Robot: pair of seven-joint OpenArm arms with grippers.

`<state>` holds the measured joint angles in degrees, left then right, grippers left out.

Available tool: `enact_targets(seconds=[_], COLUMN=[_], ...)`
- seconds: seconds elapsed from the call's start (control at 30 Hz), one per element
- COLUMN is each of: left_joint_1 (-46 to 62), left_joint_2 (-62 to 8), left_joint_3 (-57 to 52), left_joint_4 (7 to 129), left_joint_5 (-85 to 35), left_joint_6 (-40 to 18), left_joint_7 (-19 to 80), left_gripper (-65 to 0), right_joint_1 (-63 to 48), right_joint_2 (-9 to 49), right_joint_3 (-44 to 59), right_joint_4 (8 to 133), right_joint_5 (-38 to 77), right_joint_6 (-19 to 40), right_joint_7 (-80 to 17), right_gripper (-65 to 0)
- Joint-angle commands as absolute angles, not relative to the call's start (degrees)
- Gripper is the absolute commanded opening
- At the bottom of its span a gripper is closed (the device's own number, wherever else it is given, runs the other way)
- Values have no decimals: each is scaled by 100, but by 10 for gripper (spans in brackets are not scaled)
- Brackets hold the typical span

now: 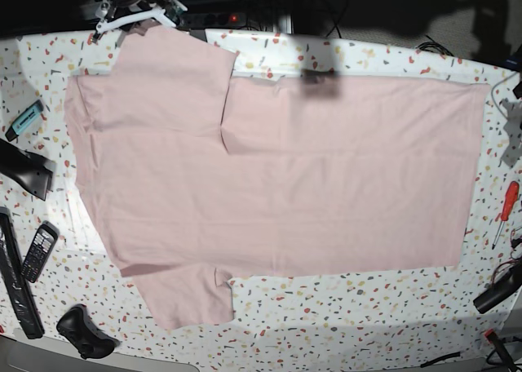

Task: Fold the T-shirt properly
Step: 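Lower the right gripper onto the folded shirt layer near the collar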

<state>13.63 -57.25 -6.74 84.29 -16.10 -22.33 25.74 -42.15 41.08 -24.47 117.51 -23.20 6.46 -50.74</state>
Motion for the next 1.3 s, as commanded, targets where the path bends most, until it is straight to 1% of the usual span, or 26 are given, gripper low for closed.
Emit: enact_targets(seconds=[0.0,0.27,0.5,0.57,0.67,0.7,0.83,1.03,1.17,1.27], left_joint_1=[1299,1299,1302,1302,1302,1302,1302,1302,1302,1304], left_joint_2=[-5889,-5889,-5889,-5889,-5889,-5889,-5889,-5889,-5889,-5889], left_joint_3=[-757,-757,-757,-757,-757,-757,-757,-757,-757,-757], left_joint_4=[8473,8473,8473,8473,8473,8473,8473,8473,8473,8473], left_joint_5=[-1592,-1592,-1592,-1592,-1592,-1592,-1594,-1597,-1612,-1612], left_joint_6=[-2167,-2167,-2167,-2167,-2167,-2167,-2167,-2167,-2167,-2167], left_joint_7=[2504,2510,2510,2510,2530,2530,2530,2526,2526,2528], left_gripper=[-366,-366,-366,-366,-366,-366,-366,-366,-366,-366], right_joint_1=[-4252,-4082,-4080,-4080,-4080,-4082,-4125,-4136,-3892,-3629], right_joint_2=[4158,4158,4158,4158,4158,4158,4160,4158,4158,4108], right_joint_3=[-2434,-2436,-2436,-2434,-2434,-2436,-2436,-2434,-2436,-2436], right_joint_4=[11826,11826,11826,11826,11826,11826,11865,12344,12510,12510], right_joint_5=[-2405,-2397,-2377,-2379,-2425,-2515,-3371,-3741,-3586,-2840], right_joint_6=[596,593,593,593,580,486,82,-38,-309,-296], right_joint_7=[-5052,-5035,-5030,-5035,-5035,-5035,-5122,-5153,-5103,-5098], right_gripper=[-425,-428,-483,-524,-634,-650,-650,-650,-650,-650])
